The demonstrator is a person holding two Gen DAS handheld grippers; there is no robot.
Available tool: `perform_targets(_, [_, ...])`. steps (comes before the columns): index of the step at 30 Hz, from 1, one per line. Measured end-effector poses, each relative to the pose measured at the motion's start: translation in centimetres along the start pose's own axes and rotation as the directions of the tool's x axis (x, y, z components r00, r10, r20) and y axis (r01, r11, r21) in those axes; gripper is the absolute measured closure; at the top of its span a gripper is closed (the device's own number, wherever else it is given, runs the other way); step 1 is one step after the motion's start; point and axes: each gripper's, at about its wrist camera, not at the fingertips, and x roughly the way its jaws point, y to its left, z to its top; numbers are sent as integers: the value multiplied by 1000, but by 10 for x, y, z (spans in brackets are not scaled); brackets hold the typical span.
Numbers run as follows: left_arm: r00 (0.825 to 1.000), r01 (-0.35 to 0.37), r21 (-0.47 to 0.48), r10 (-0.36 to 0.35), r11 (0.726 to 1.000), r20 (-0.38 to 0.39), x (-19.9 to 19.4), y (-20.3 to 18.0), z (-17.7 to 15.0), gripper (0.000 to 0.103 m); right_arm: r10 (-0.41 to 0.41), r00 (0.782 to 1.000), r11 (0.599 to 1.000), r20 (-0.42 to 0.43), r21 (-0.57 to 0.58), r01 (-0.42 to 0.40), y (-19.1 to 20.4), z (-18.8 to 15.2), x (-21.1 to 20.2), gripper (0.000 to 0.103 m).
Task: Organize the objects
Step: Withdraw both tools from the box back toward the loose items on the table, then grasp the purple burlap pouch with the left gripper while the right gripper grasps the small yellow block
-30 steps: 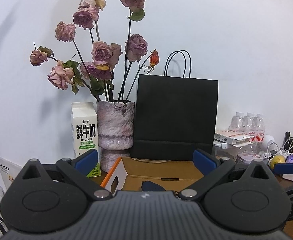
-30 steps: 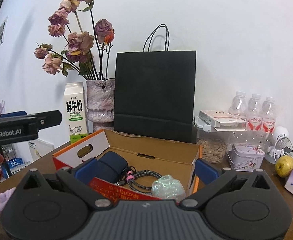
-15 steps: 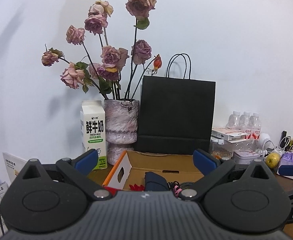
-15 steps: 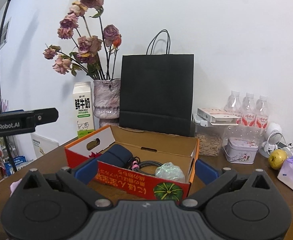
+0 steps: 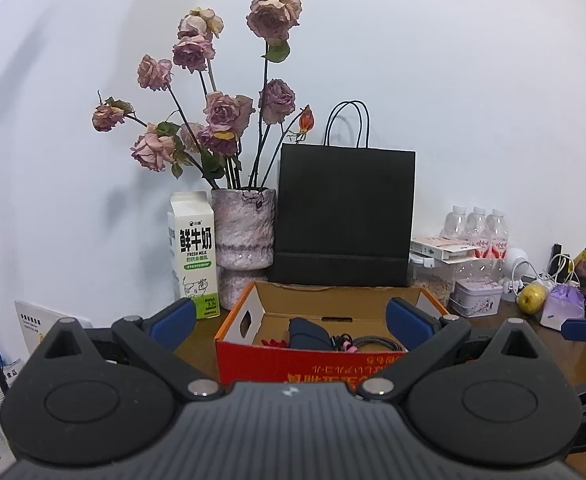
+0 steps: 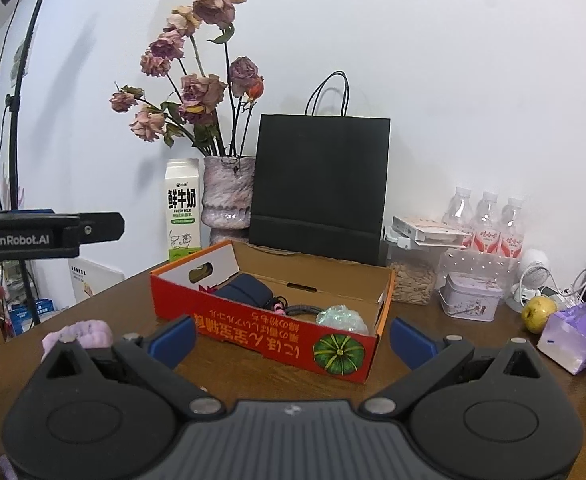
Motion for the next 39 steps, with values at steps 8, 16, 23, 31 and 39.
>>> perform_targets(8, [1000,-10,11,10,1000,-16,-27,1,-10,0,9,1000,1000,-21,10,-9,5,-16,-24,0])
perform_targets(16, [998,-24,24,25,999,-50,-52,4,-24,0,16,999,1000,-38,8,-15,9,-35,-52,0])
perform_targets(23, [998,-29,20,30,999,-64,-76,7,-34,0,18,999,1000,-49,2,-18,13,-49,-75,0])
perform_targets(31, [996,-27,24,29,999,-87,-101,8,-48,0,24,998,1000,-65,-9,-25,21,-65,-97,0])
perform_targets(39, [992,-20,30,24,999,-122,-124,9,-65,0,38,996,999,-77,-8,-39,28,-79,-114,0])
